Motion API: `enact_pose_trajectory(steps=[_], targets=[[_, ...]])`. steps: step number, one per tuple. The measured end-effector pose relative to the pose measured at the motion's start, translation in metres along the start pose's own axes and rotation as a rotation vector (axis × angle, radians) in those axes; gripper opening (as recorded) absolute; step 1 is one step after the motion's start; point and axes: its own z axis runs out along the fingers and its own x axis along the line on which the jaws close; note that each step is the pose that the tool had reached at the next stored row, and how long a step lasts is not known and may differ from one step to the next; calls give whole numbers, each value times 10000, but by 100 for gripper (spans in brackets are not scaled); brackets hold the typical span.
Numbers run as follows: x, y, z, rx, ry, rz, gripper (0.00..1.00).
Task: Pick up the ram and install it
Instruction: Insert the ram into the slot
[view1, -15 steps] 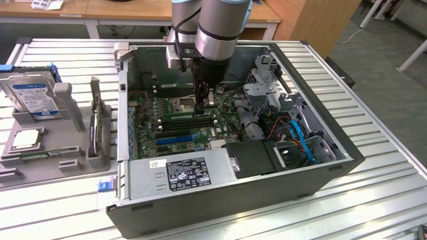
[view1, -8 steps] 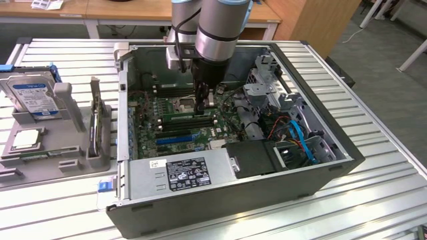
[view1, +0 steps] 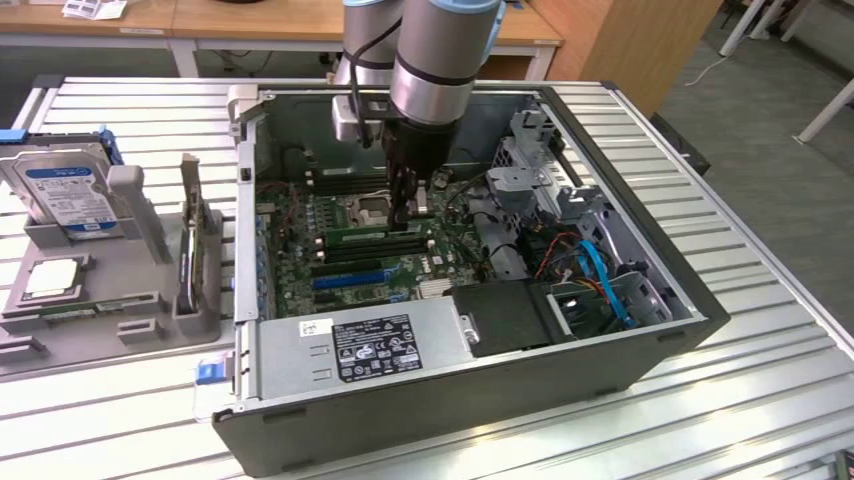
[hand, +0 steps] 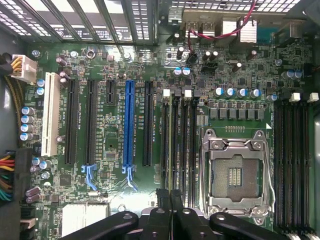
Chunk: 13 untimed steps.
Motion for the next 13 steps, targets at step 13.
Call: enact_pose_trajectory(steps=[13], targets=[[0,-1,19,0,-1,1,11]])
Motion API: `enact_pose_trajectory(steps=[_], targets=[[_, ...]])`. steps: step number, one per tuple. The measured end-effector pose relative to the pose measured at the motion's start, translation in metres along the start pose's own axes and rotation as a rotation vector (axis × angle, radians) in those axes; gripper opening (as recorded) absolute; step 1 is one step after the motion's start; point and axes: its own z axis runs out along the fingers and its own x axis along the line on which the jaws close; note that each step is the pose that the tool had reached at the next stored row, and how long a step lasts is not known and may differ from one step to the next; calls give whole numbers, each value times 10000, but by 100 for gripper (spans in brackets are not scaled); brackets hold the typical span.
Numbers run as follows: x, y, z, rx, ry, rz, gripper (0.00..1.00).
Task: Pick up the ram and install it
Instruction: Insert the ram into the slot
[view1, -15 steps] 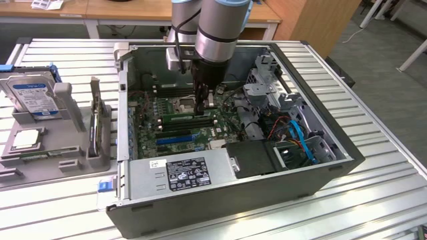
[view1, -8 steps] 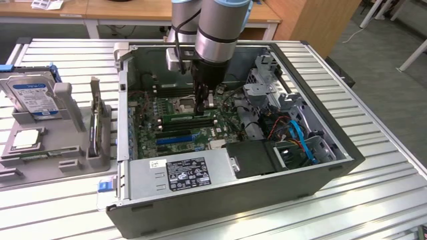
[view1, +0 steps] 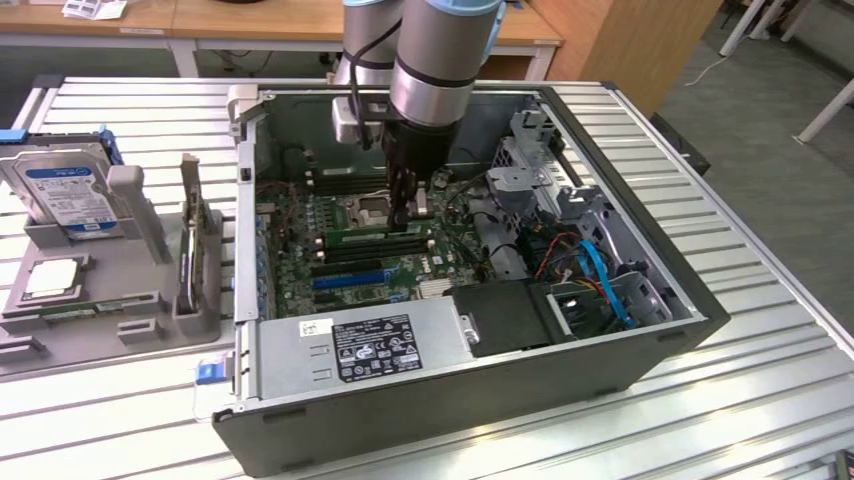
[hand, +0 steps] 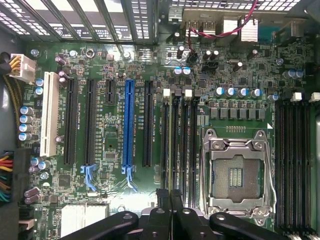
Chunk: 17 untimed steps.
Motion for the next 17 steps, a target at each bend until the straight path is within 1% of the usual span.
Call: enact_pose_trajectory(steps=[17], targets=[[1,-2,25,0,1,0,11]])
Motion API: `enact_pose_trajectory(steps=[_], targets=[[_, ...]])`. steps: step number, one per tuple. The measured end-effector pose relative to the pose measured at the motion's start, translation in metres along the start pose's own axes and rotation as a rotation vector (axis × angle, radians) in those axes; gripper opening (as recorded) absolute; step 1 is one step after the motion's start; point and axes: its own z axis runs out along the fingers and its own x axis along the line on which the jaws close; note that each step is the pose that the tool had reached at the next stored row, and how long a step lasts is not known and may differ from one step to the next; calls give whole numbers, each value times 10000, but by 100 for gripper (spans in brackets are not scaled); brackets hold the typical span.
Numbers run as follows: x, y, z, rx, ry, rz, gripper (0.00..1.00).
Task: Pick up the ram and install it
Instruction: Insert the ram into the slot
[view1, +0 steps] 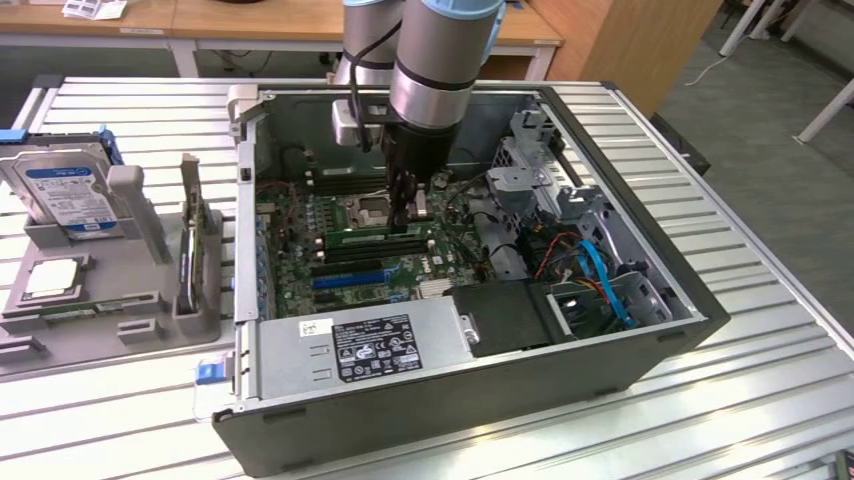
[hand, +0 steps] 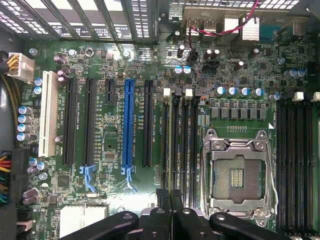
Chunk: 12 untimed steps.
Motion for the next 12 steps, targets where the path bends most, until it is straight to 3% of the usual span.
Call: enact_pose_trajectory(steps=[12], targets=[[0,-2,28,0,-1,0,11]])
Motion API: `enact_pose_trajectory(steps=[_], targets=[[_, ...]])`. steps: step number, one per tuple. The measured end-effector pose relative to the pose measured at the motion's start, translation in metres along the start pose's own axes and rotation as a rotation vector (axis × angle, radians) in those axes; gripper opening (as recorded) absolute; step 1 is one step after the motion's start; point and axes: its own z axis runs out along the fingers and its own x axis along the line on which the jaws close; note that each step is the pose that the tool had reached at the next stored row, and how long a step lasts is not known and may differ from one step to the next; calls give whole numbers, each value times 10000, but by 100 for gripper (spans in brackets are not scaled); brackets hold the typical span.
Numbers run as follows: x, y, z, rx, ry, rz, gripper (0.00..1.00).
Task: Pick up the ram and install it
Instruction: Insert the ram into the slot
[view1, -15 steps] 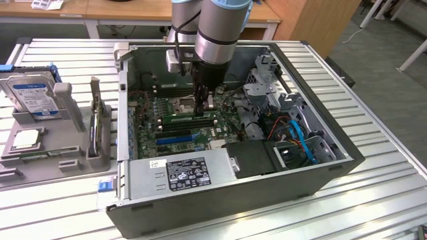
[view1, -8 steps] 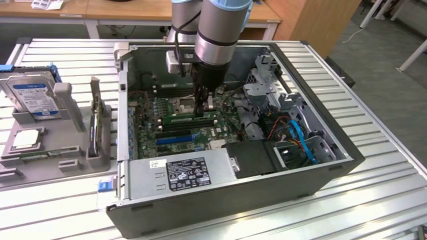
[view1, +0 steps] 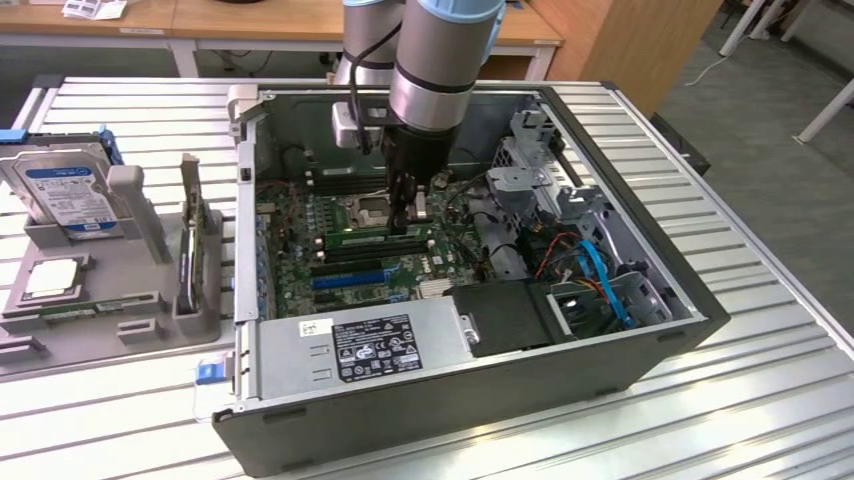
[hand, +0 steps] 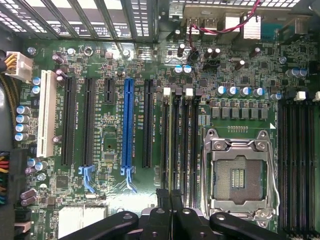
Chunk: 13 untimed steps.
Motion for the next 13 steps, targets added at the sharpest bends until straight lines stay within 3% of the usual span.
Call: enact_pose_trajectory(steps=[13], targets=[[3,-1,24,1,-2,2,11]])
